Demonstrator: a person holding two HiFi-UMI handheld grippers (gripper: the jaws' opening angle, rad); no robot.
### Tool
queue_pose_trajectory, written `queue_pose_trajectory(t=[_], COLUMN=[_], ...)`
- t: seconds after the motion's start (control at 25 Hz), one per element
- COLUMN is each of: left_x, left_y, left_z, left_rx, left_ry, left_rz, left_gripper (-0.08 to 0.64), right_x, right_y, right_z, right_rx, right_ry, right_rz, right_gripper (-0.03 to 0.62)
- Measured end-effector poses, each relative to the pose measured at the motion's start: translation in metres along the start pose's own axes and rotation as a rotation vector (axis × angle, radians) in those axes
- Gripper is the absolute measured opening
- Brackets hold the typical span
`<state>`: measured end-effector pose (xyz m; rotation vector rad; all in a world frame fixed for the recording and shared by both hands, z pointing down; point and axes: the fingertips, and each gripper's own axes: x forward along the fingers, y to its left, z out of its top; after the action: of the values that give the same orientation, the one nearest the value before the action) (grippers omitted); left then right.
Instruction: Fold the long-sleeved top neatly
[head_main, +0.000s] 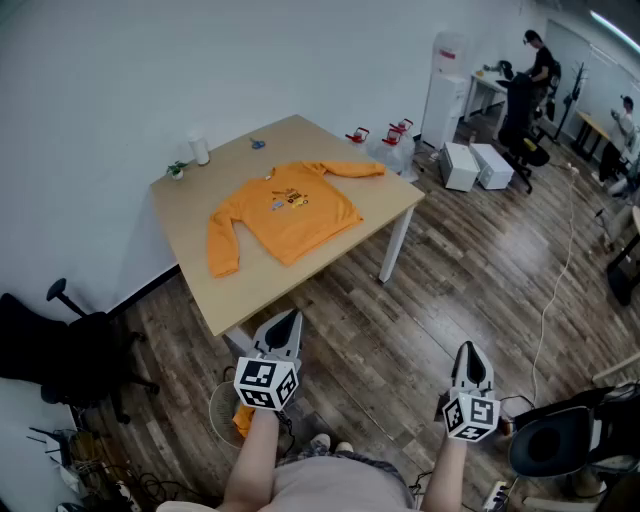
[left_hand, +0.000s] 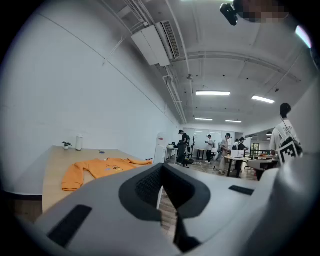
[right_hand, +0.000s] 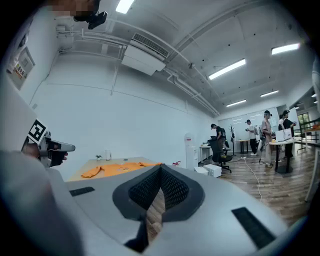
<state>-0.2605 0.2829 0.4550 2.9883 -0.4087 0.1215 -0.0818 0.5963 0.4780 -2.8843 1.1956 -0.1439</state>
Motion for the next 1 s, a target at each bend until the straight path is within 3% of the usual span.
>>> queue_pose_trajectory(t=[0.84,1.0], left_x=[0.004,0.002], left_y=[-0.003,-0.011], left_z=[-0.002,-0.004], left_rx=[-0.011,-0.009], left_ry=[0.008,0.006], left_rz=[-0.003,-0.046], left_gripper=[0.0,0.001], right_x=[0.003,0.001], right_y=[-0.003,0.004], right_z=[0.004,0.006], right_rx=[0.047,0.045], right_ry=[-0.028,-0.033], right_rz=[0.009,0.028], right_gripper=[0.008,0.008])
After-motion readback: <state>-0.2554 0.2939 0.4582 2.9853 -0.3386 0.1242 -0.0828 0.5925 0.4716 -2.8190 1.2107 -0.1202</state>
